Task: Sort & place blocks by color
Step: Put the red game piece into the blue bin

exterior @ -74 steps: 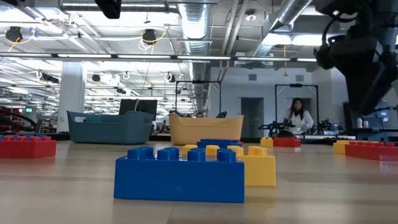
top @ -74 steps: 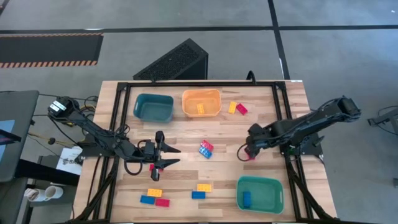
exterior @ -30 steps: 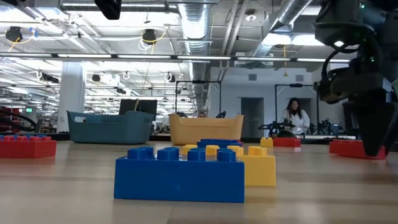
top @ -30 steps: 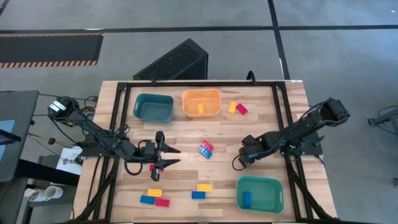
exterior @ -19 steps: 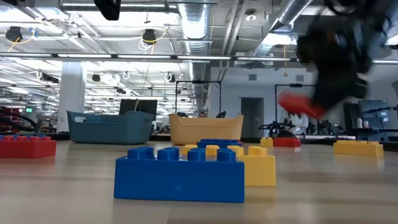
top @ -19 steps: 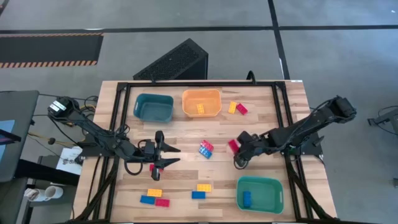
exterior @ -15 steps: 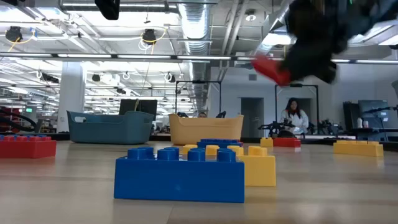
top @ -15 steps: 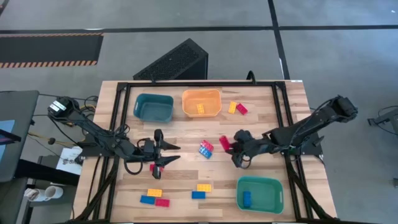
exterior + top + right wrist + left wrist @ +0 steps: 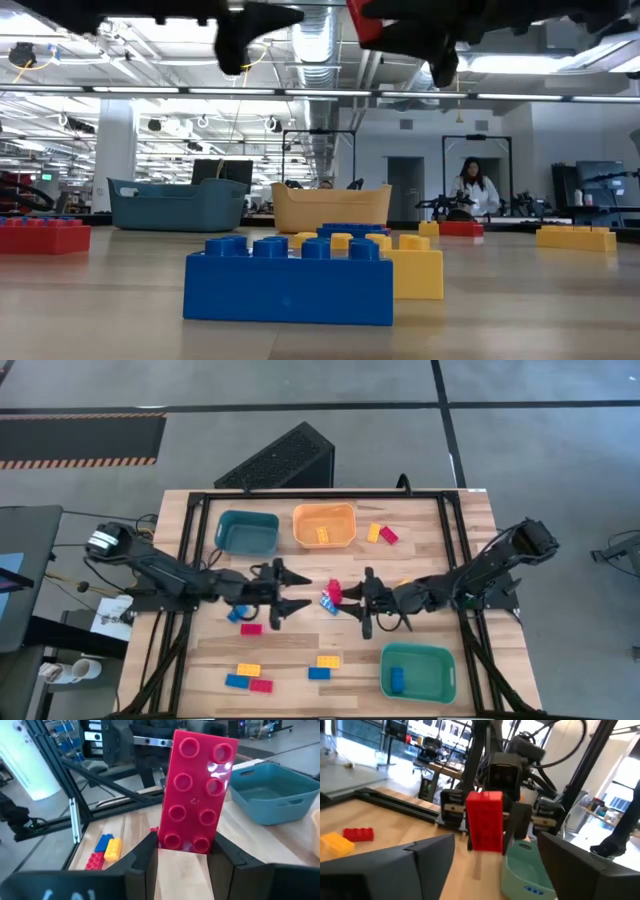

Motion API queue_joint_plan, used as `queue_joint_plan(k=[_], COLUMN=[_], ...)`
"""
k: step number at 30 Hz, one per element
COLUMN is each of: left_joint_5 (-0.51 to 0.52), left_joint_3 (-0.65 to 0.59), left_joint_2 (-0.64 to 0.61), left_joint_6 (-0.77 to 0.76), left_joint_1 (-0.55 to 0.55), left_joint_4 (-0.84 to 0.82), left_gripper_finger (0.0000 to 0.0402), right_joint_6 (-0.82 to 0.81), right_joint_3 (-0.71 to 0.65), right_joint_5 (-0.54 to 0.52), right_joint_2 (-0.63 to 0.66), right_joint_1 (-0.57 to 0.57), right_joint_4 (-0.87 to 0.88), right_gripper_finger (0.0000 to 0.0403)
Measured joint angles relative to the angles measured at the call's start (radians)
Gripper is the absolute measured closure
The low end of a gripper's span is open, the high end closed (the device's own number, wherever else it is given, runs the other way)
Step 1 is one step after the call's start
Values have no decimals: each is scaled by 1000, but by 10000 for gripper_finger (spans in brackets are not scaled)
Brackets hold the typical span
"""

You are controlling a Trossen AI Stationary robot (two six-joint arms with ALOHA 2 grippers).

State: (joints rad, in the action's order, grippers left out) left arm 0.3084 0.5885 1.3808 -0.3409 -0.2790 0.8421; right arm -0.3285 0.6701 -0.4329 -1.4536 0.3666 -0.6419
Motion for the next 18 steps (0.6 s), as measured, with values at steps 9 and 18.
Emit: queue_joint_plan(k=[9, 18], left_joint_5=[-112, -195], left_joint_3=[152, 209], left_joint_2=[187, 241], left_joint_6=[-21, -6], left_joint_1=[69, 81], left_joint_4=[38, 39], left_gripper_finger=[95, 159], right_joint_6=[4, 22], right_joint_3=[0, 0], right_joint_5=[46, 65], right_joint_2=[-40, -38], right_joint_1=[9, 19], right_joint_4=[-35, -47], right_gripper_finger=[267, 262])
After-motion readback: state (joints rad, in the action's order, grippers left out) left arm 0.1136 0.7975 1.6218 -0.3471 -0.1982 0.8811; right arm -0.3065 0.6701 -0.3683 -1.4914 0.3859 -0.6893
